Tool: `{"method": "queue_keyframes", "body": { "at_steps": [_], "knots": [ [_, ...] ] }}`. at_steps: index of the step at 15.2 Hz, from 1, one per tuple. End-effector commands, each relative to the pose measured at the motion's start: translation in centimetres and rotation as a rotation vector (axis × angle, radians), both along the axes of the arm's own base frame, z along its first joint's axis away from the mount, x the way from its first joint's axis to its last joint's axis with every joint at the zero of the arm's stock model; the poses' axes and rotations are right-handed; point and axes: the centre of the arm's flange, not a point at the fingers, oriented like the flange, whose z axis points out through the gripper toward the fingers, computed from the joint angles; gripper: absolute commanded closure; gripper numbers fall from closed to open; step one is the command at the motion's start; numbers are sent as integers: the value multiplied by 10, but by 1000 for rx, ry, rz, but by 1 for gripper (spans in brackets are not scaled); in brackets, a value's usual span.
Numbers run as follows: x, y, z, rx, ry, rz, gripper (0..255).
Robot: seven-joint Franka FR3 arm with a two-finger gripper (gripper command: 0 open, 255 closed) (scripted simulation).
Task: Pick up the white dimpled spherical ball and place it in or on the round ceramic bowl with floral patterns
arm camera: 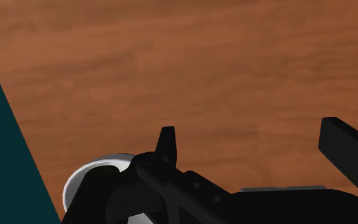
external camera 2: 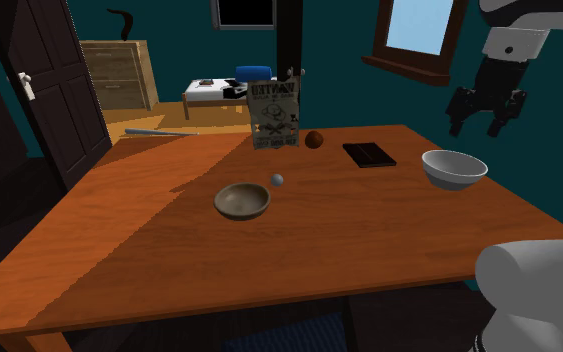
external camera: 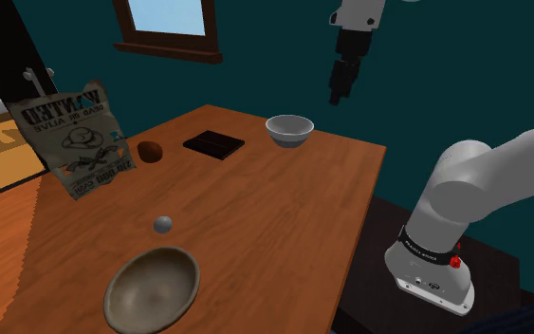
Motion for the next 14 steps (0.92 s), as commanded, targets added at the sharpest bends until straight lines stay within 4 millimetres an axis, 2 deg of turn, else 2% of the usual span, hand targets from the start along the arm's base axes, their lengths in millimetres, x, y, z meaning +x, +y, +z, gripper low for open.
{"method": "queue_keyframes", "body": {
  "at_steps": [1, 14],
  "knots": [
    [0, 0, 0, 0, 0, 0, 0],
    [62, 145, -66, -1, -9, 9, 0]
  ]
}}
